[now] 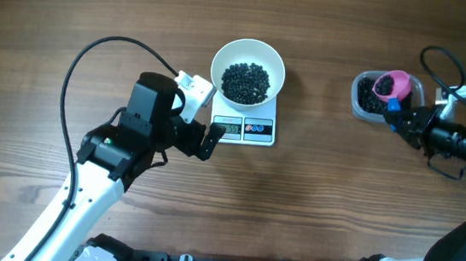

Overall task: Scoop item into bowl and weigh 150g on scale
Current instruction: 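Scoop black beans from the tub with the pink scoop, right gripper, then lift the filled scoop and carry it left over the white bowl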

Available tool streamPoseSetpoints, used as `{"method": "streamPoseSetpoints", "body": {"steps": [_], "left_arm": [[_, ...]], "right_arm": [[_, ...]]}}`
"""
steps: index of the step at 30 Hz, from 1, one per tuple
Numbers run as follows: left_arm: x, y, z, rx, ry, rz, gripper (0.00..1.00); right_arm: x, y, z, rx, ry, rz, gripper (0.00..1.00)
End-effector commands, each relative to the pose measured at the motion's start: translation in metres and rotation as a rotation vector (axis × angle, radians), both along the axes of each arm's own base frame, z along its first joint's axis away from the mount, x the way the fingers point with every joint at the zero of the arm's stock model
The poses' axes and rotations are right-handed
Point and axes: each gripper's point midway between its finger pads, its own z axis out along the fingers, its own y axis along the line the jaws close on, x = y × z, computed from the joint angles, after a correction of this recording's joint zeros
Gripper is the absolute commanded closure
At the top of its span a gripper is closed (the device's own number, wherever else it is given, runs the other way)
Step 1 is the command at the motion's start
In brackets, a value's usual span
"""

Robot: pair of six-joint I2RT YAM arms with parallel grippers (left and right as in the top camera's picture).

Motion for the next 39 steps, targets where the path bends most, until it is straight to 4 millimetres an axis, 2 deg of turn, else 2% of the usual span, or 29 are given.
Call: {"method": "streamPoseSetpoints", "body": {"steps": [1,8,13,19,23,29,31,35,39], "left_arm": [[-0.002,-0.002,-0.004,0.005,0.01,-0.018,0.0],[-0.002,-0.002,-0.004,0.004,0.009,-0.018,0.0],[-0.002,-0.002,-0.004,0.005,0.01,-0.018,0.0],[-0.002,-0.002,-0.004,0.004,0.009,-0.018,0.0],[-0.002,-0.002,-0.004,0.004,0.009,-0.018,0.0],[-0.002,-0.002,-0.004,0.005,0.01,-0.018,0.0],[-0.002,-0.002,-0.004,0.005,0.01,-0.017,0.0],[-0.002,-0.002,-0.004,0.004,0.009,-0.018,0.0],[-0.002,-0.002,-0.004,0.004,0.009,-0.018,0.0]], "right_arm": [[0.002,0.016,0.024,0.172,-0.092,0.037,0.96],[0.004,0.028,0.052,0.317,-0.181,0.068,0.96],[0.004,0.044,0.058,0.348,-0.2,0.121,0.96],[0.004,0.081,0.059,0.349,-0.201,0.237,0.96],[0.013,0.117,0.064,0.356,-0.208,0.332,0.96],[0.025,0.155,0.072,0.326,-0.268,0.429,0.96],[0.031,0.17,0.068,0.259,-0.299,0.45,0.96],[0.041,0.182,0.047,0.11,-0.292,0.425,0.96],[0.038,0.2,0.038,0.016,-0.366,0.496,0.96]]}}
